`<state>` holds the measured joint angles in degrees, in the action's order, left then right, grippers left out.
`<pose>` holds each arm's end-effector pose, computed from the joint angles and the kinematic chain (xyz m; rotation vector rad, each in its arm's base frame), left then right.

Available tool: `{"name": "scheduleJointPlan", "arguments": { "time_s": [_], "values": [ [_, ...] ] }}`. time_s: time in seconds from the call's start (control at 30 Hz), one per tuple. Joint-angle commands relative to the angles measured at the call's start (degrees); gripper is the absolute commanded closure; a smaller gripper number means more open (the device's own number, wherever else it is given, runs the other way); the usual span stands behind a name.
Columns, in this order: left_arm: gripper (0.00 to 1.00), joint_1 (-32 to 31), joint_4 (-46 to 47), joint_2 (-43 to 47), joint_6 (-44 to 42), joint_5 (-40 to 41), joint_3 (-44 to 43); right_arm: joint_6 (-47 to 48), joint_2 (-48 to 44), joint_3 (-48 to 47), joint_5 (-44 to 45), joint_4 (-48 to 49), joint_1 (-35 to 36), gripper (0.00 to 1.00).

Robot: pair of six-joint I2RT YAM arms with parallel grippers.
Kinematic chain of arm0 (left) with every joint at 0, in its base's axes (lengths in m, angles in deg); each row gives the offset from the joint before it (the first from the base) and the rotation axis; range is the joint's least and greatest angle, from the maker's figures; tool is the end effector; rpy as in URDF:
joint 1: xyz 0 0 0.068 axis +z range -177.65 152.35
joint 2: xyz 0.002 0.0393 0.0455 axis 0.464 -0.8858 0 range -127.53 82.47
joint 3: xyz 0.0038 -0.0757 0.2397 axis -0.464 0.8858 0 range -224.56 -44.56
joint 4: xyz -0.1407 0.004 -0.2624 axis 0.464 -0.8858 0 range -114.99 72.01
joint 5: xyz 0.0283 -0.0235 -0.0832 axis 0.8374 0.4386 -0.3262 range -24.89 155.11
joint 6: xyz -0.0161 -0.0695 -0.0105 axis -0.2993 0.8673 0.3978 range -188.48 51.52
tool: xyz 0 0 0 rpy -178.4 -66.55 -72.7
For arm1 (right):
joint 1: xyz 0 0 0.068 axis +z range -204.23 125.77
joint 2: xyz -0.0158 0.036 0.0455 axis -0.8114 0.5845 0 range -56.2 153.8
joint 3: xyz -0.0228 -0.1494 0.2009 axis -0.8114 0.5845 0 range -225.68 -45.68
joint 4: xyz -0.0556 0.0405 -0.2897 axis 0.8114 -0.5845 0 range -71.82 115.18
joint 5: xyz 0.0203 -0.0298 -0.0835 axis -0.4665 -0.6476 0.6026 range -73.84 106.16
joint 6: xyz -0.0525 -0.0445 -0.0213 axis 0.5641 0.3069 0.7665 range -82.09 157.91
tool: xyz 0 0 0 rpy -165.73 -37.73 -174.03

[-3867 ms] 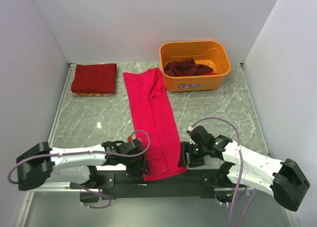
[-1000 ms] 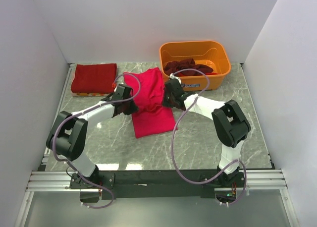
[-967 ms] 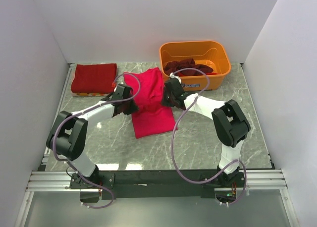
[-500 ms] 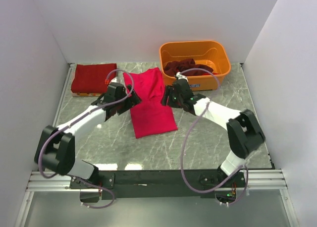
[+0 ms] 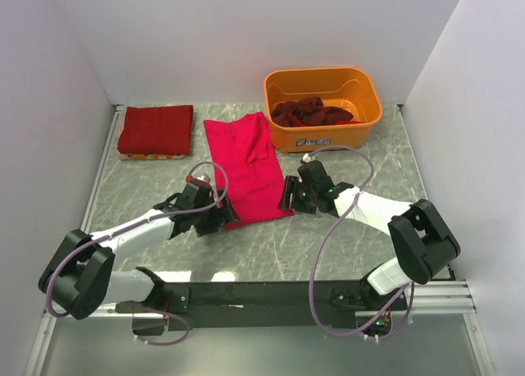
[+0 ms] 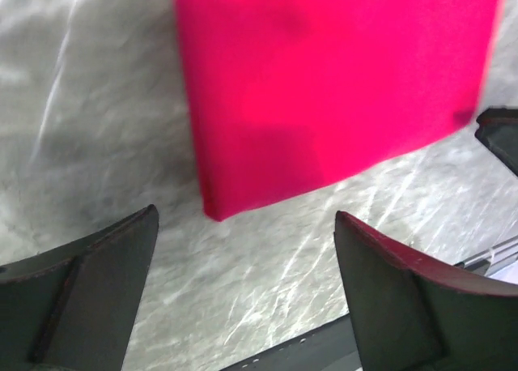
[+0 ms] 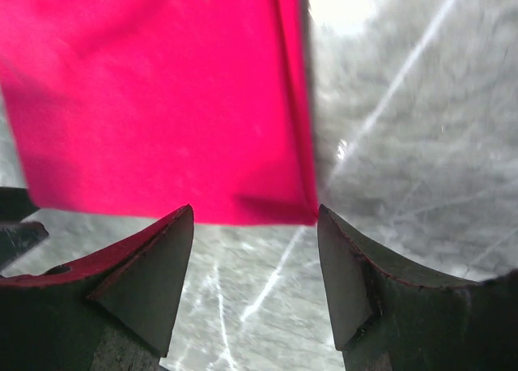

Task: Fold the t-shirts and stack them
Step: Fold the tshirt

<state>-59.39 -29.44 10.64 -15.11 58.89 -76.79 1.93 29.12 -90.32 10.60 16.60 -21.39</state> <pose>0.2389 -0.1555 0.1051 -0.4414 2.5796 -0.7307 0.2837 0.1899 0.1142 0.0237 2.5351 0.6337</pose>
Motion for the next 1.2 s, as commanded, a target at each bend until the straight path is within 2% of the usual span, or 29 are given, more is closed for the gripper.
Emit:
{"name": "scheduleJointPlan", "arguments": {
  "time_s": [0.0,0.13,0.33,0.4,0.5,0.53,0.6,0.63,0.67,0.73,0.77,0.83,1.07,1.17],
  "values": [
    [0.09,-0.2,2.5,0.4,2.8,0.1,2.1,-1.5,-2.5,2.4,-2.1,1.8,-0.3,0.3],
    [0.27,-0.2,4.4,-1.8,3.2,1.1,1.9,-1.9,-1.1,3.3,-1.9,2.7,-0.3,0.33],
    [0.47,-0.2,4.1,-5.9,3.1,2.3,1.2,-2.2,0.1,4.3,-0.2,3.6,-0.4,0.4],
    [0.5,-0.2,3.4,-7.2,3.2,3.7,1.0,-2.2,1.1,4.5,-0.9,3.8,-0.4,0.45],
    [0.63,-0.2,3.4,-8.8,3.1,4.8,0.4,-2.9,2.0,5.1,-2.3,5.1,-0.5,0.55],
    [0.72,-0.2,3.1,-9.1,3.1,5.2,0.2,-3.0,2.1,5.3,-2.3,5.4,-0.4,0.55],
    [0.84,-0.2,2.0,-10.2,3.2,6.0,-0.5,-3.2,2.5,5.5,-2.0,5.4,-0.4,0.63],
    [0.99,-0.2,0.9,-10.5,2.9,6.0,-0.8,-3.0,2.7,5.6,-1.7,5.3,-0.5,0.66],
    [0.99,-0.3,0.7,-10.5,2.5,5.2,-0.9,-2.9,2.7,5.6,-1.6,5.2,-0.5,0.77],
    [0.99,-0.8,0.0,-9.7,2.5,4.5,-0.3,-2.6,2.7,5.4,-2.1,4.4,-0.4,0.85],
    [0.99,-1.1,-1.7,-8.5,2.7,4.6,0.0,-2.5,2.3,5.5,-2.4,4.5,-0.5,0.93],
    [0.99,-1.8,-4.0,-6.8,3.3,5.1,0.9,-2.9,1.1,7.0,-4.1,5.3,-0.5,1.0],
    [0.99,-7.7,-9.6,4.7,7.5,0.9,5.6,-5.4,-9.9,19.0,-14.3,3.6,0.4,1.0],
    [0.99,-11.7,-15.4,10.4,11.0,0.9,6.8,-7.3,-20.7,22.1,-16.7,-2.4,3.7,1.0]
  ]
}}
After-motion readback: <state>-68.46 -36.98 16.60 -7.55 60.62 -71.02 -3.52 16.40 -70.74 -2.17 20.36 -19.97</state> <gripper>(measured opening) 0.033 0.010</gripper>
